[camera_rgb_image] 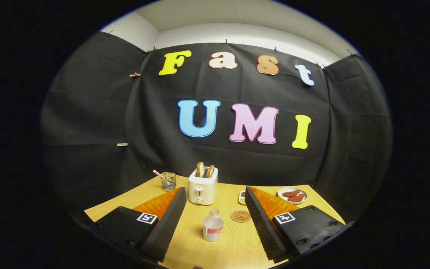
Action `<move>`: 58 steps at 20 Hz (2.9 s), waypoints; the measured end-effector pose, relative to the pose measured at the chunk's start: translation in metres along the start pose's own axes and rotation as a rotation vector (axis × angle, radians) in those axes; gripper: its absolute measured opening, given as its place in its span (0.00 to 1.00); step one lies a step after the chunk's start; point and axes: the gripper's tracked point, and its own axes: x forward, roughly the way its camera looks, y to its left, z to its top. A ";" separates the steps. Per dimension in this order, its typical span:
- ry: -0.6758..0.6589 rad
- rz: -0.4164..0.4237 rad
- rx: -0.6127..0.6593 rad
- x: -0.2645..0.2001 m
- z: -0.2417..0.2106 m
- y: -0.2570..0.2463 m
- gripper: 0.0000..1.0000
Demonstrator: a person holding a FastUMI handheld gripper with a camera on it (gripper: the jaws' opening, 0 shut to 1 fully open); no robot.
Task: Take the bottle from table, then pour the juice into the cup, finally place the bottle on the coaster
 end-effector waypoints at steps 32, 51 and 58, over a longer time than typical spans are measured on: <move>0.223 -0.285 0.003 0.107 -0.209 0.008 0.98; 0.263 -0.324 0.036 0.149 -0.228 -0.010 0.82; 0.289 -0.305 0.082 0.152 -0.229 -0.018 0.75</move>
